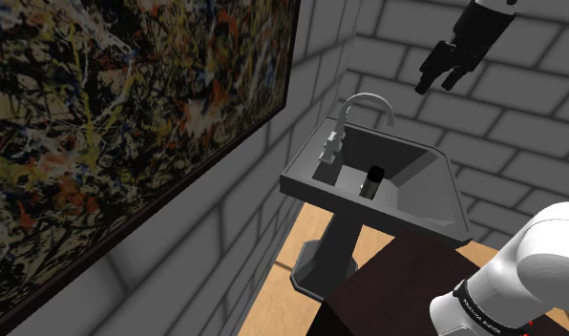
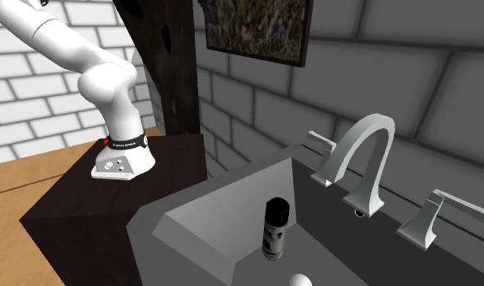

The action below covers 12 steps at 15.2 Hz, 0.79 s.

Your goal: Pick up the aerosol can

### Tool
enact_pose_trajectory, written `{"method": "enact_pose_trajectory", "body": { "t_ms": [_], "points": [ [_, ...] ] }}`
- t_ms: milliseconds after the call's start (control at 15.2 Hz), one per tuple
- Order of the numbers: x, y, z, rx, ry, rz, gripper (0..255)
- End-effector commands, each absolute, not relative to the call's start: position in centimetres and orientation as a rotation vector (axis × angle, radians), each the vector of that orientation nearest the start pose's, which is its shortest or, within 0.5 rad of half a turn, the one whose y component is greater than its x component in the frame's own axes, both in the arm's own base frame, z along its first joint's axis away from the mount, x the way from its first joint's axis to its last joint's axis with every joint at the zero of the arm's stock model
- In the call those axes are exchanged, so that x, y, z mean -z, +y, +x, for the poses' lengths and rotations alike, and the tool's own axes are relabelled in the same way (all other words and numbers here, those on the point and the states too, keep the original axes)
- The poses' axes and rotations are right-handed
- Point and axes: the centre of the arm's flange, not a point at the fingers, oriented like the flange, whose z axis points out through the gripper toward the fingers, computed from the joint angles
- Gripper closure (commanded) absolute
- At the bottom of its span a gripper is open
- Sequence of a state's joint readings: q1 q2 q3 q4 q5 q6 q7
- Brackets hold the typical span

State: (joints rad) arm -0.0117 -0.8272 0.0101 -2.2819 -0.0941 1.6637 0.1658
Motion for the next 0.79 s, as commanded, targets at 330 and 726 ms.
{"method": "enact_pose_trajectory", "body": {
  "t_ms": [330,726],
  "points": [
    [-60.0,-4.7,33.0,0.303,0.295,-3.189,0],
    [-54.0,-9.4,36.0,0.249,0.320,-3.180,0]
  ]
}}
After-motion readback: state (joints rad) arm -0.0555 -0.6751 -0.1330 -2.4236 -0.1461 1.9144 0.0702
